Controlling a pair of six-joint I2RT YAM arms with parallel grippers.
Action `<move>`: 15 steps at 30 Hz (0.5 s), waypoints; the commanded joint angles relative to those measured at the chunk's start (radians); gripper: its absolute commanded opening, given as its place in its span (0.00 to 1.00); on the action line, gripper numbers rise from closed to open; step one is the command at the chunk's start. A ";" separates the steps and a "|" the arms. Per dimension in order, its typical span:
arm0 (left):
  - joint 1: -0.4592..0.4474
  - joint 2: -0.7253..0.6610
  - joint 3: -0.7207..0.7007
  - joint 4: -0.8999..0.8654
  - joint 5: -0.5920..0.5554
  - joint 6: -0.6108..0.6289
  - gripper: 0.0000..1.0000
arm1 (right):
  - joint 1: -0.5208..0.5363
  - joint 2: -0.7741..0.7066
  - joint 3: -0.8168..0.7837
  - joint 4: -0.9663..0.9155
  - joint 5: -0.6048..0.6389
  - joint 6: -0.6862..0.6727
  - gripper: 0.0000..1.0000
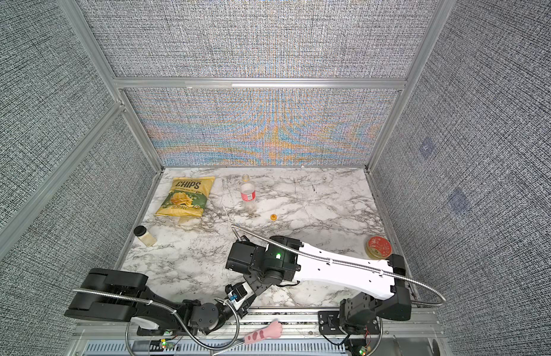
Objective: Screw on the bottle caps
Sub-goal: Close the bottle cap on the plastic bottle.
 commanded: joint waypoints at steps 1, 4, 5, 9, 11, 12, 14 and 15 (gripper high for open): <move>0.001 -0.001 0.006 0.010 0.004 -0.009 0.35 | 0.001 -0.001 -0.007 -0.004 0.006 -0.001 0.41; 0.002 0.000 0.006 0.011 0.002 -0.009 0.35 | 0.001 0.002 -0.007 -0.003 0.004 0.000 0.42; 0.001 0.000 0.006 0.012 0.003 -0.009 0.35 | 0.001 0.001 -0.005 -0.002 0.004 0.002 0.42; 0.001 0.000 0.006 0.012 0.004 -0.009 0.35 | 0.001 0.000 0.001 -0.004 0.009 0.007 0.42; 0.002 -0.001 0.006 0.010 0.004 -0.010 0.35 | 0.001 -0.002 -0.004 0.005 0.001 0.007 0.42; 0.002 -0.001 0.006 0.010 0.005 -0.009 0.35 | 0.003 -0.002 -0.004 0.009 -0.004 0.008 0.42; 0.001 -0.001 0.006 0.010 0.005 -0.009 0.35 | 0.004 -0.002 -0.003 0.019 -0.007 0.010 0.42; 0.002 -0.001 0.006 0.012 0.005 -0.009 0.35 | 0.004 0.001 -0.003 0.017 -0.003 0.012 0.42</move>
